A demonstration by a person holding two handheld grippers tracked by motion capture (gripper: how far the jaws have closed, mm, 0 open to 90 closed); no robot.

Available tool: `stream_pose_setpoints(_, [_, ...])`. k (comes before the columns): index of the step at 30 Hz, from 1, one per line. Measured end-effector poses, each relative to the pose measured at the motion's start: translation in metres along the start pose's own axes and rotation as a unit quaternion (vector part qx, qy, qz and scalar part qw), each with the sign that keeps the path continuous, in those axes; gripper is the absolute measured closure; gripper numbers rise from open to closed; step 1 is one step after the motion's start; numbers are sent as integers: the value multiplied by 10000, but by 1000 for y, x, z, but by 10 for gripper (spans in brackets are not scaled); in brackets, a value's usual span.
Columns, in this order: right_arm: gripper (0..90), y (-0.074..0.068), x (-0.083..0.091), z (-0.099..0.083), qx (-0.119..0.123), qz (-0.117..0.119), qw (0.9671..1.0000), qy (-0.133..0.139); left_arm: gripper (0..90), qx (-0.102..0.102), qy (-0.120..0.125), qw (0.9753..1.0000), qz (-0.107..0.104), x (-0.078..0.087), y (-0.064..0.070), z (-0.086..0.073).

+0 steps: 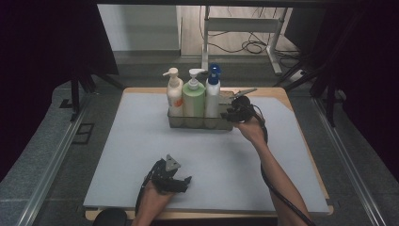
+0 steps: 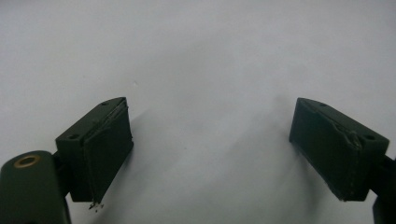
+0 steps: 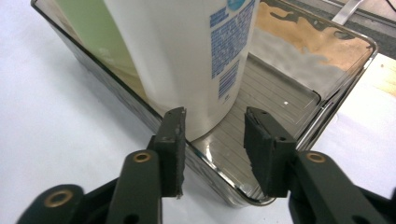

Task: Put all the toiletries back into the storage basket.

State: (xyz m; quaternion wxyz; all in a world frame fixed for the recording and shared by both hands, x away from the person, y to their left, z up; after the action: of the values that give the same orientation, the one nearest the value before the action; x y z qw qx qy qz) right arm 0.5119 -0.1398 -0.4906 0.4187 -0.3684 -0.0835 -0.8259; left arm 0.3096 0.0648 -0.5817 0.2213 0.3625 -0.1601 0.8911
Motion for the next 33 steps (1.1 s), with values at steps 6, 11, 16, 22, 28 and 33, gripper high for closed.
stream_pose_setpoints(6, [472, -3, 2, -4, 96, 17, 10000, -2, 125, 10, 5, 10000, -4, 0, 0, 0])
stream_pose_setpoints(11, [404, -7, 4, -6, 153, -6, 9999, 14, 125, 4, 7, 10000, -3, 0, 0, 0])
stream_pose_setpoints(16, [336, -10, 7, -8, 221, -21, 9998, 2, 124, 26, 19, 10000, 0, 0, 0, 0])
stream_pose_setpoints(22, [291, -13, 10, -12, 271, -35, 9996, 0, 125, 20, 17, 10000, 1, 0, 0, 0])
stream_pose_setpoints(28, [262, -17, 13, -17, 304, 9, 9995, 12, 125, 21, 16, 10000, 1, 0, 0, 0])
stream_pose_setpoints(33, [246, -23, 17, -22, 358, 56, 9993, 3, 125, 1, 7, 10000, -1, 0, 0, 0])
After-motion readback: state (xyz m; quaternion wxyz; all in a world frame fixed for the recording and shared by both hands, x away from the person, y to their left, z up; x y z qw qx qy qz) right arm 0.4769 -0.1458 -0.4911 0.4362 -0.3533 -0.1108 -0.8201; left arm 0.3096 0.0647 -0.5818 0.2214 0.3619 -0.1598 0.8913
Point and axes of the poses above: each handheld gripper's, and its own axes: x roughly backward along the jaws, z roughly out of its top, y roughly to its right, the point moved 8 cm from there along -x, roughly forward along the jaws, and after that the axes turned 12 degrees about z, right-handed, at the moved point
